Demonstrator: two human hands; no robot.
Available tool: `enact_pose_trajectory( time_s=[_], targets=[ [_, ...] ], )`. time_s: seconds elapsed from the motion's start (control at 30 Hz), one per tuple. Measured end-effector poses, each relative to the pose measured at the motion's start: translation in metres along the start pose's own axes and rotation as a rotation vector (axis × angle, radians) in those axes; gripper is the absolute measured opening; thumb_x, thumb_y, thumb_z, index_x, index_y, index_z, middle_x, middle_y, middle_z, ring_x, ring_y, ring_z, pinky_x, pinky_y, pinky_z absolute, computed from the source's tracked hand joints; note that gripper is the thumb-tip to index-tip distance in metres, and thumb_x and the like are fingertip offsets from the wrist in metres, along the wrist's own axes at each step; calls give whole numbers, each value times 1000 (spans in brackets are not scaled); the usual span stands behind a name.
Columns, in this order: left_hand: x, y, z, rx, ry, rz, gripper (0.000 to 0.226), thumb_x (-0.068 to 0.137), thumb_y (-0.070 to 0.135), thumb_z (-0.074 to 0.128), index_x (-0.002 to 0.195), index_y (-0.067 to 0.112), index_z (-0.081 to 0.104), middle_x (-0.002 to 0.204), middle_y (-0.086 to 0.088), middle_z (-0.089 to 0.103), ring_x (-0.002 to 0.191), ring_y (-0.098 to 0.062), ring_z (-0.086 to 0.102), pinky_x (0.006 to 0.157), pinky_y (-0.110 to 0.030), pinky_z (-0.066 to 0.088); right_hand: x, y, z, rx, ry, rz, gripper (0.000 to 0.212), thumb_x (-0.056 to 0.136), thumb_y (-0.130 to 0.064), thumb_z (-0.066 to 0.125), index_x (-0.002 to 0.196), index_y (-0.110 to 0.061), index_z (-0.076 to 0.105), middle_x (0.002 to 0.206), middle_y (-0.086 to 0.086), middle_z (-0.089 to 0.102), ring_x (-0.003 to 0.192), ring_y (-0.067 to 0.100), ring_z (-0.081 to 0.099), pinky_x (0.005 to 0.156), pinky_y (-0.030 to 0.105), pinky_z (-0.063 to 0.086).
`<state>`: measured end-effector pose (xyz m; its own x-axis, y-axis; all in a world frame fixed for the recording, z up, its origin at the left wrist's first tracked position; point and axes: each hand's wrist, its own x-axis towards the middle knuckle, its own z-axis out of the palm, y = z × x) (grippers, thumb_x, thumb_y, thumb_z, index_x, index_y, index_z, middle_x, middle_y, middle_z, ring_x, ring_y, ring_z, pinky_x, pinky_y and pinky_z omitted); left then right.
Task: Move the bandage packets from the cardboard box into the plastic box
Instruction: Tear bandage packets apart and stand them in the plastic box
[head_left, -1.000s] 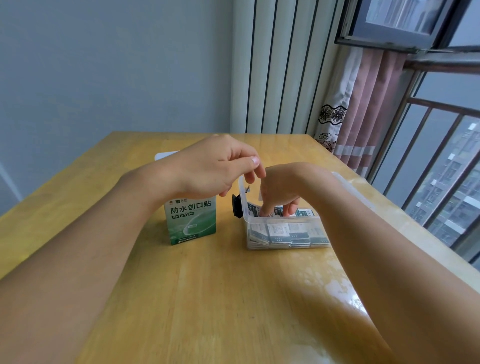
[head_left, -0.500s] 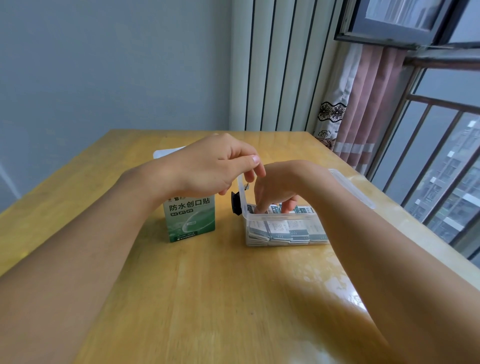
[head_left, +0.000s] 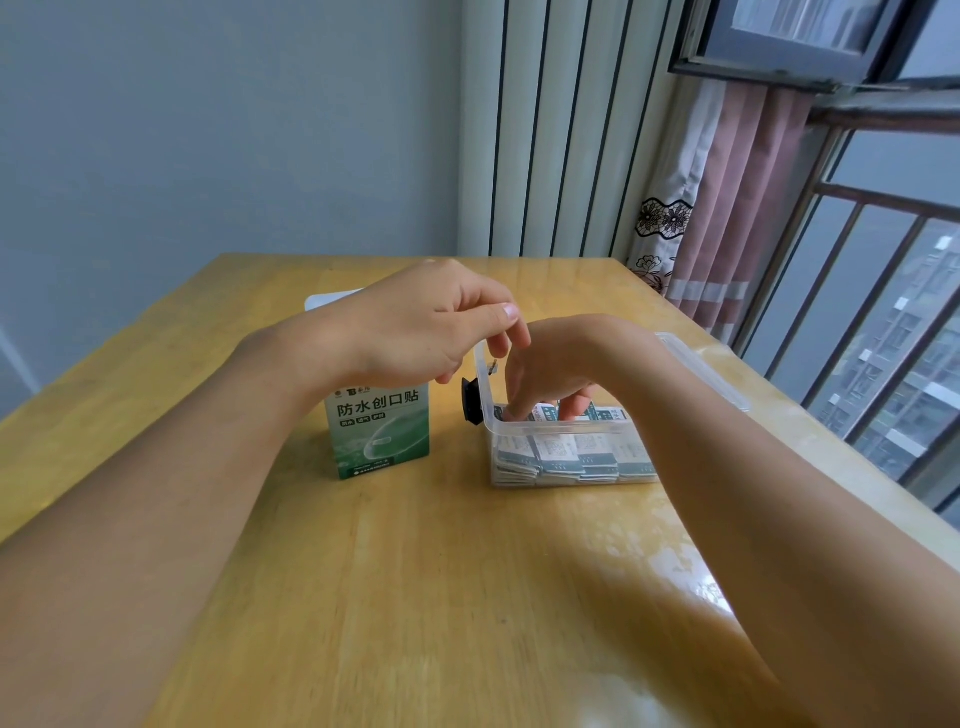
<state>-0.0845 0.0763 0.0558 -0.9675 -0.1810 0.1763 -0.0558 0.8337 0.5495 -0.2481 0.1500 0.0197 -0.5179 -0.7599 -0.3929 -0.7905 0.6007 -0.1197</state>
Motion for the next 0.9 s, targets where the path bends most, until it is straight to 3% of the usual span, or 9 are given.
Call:
enact_pose_trajectory(
  time_s=[0.13, 0.53, 0.73, 0.9],
  targets=[
    [0, 0, 1, 5, -4, 2, 34, 108, 30, 40, 103, 26, 73, 95, 9, 71, 52, -8, 55, 63, -27, 52, 1, 1, 0, 4, -3, -3, 45, 86, -38, 74, 122, -12, 63, 107, 8, 66, 73, 20, 73, 65, 26, 59],
    [0, 1, 1, 6, -4, -7, 34, 107, 31, 41, 102, 26, 74, 94, 9, 70, 53, -9, 55, 64, -30, 52, -7, -2, -6, 39, -2, -32, 48, 85, -43, 74, 119, -11, 64, 109, 6, 67, 75, 21, 76, 71, 30, 62],
    [0, 1, 2, 23, -9, -14, 33, 106, 33, 41, 104, 26, 74, 96, 9, 71, 51, -4, 54, 66, -30, 54, -28, 6, -18, 28, -29, 8, 50, 77, -25, 84, 119, -7, 64, 94, 8, 69, 79, 26, 77, 80, 39, 63],
    [1, 1, 4, 27, -19, -13, 33, 106, 34, 42, 104, 27, 74, 96, 9, 71, 51, -4, 53, 68, -32, 54, -18, 5, -9, -30, -58, 62, 52, 78, -20, 84, 124, -7, 63, 104, 10, 68, 78, 28, 76, 80, 44, 62]
  ],
)
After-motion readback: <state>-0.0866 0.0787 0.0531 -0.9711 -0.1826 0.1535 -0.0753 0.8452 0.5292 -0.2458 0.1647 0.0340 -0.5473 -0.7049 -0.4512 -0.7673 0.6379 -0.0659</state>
